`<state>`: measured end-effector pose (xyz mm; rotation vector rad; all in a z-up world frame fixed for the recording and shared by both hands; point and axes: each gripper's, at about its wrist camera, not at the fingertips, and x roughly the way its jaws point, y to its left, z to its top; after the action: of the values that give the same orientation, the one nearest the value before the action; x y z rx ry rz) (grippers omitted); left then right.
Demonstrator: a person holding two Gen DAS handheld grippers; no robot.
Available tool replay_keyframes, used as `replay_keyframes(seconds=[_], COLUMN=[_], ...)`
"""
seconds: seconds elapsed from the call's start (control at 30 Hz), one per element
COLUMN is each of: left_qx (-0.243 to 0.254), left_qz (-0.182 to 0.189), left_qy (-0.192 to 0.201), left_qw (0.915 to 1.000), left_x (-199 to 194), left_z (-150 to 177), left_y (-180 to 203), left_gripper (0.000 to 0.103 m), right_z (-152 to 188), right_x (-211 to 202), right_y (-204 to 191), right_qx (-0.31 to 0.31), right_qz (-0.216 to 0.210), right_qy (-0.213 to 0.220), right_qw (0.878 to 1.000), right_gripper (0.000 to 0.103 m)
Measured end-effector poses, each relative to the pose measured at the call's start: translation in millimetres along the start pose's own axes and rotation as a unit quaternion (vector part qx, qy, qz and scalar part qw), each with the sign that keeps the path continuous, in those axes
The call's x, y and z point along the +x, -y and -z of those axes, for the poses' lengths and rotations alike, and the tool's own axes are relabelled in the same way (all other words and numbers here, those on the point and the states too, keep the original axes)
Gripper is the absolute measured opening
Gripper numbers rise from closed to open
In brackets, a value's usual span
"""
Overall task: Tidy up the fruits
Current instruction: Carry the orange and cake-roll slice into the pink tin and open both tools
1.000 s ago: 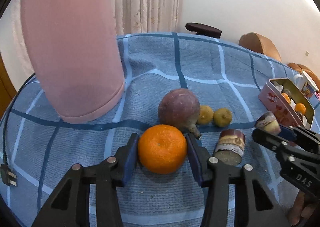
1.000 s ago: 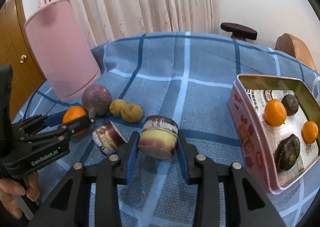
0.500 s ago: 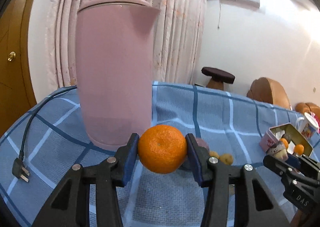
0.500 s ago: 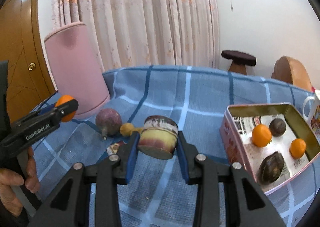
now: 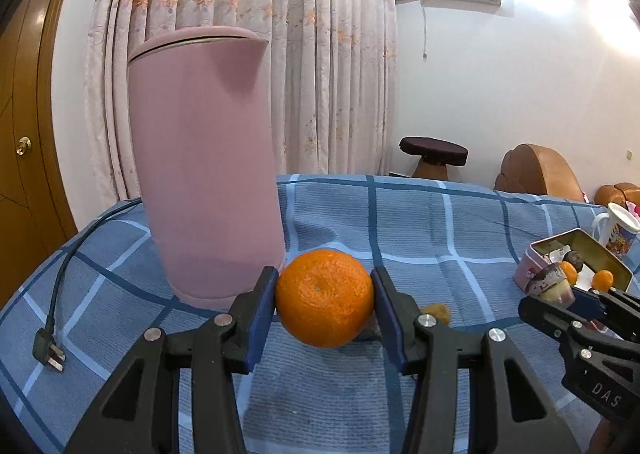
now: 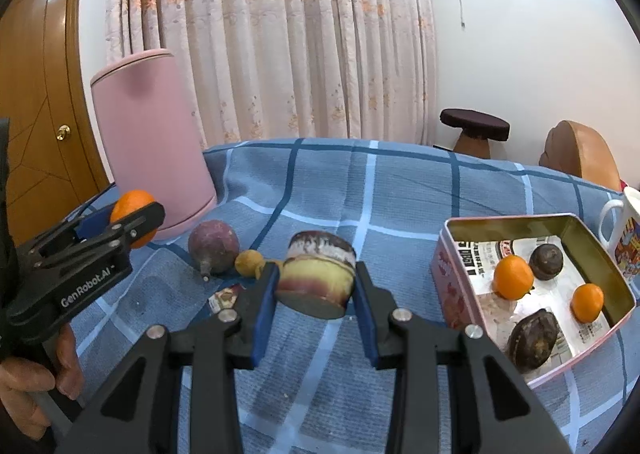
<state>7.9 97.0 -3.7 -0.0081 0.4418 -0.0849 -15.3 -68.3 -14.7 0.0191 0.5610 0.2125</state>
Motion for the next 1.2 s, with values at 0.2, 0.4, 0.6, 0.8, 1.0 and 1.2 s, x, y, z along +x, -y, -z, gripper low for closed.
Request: replay_keyframes(seconds=[0.2,0.4,0.6,0.8,1.0,1.2], left_qx=[-0.005,-0.001,0.001,0.003,0.012,0.024], left_qz=[-0.004,-0.004,0.001,0.01,0.023,0.035], left_qy=[0.001,0.004,0.003,0.0,-0.004,-0.007], left_qw=[1.0,1.0,1.0,0.9999,0.9996,0.9991], left_x=[-4.7,-10.8,-12.5,-12.0,-10.8,-8.9], left_z=[3.4,7.9,9.1,9.9,9.5,7.9], left_y=[12.1,30.3,46.4,65.4,90.5,114.7], left_gripper=[0.049,0.049,0.049,0.049,0.049,0.049], right_z=[2.9,4.4,5.4,6.2,7.6,7.6], right_x=[-8.1,-14.8,-22.6,-25.6,-28.6,-32.4], right_y=[6.9,15.4,27.6,44.9,68.4,88.1], right_qx=[-0.001,0.001,0.006,0.004,0.014,0.015], right_qz=[0.0,0.002,0.004,0.024,0.044,0.06], right_qy=[0.007,0.011,0.017,0.015,0.013,0.014], right_qw=[1.0,1.0,1.0,1.0,0.999,0.998], right_gripper=[0.039,0.039,0.039,0.039,0.039,0.039])
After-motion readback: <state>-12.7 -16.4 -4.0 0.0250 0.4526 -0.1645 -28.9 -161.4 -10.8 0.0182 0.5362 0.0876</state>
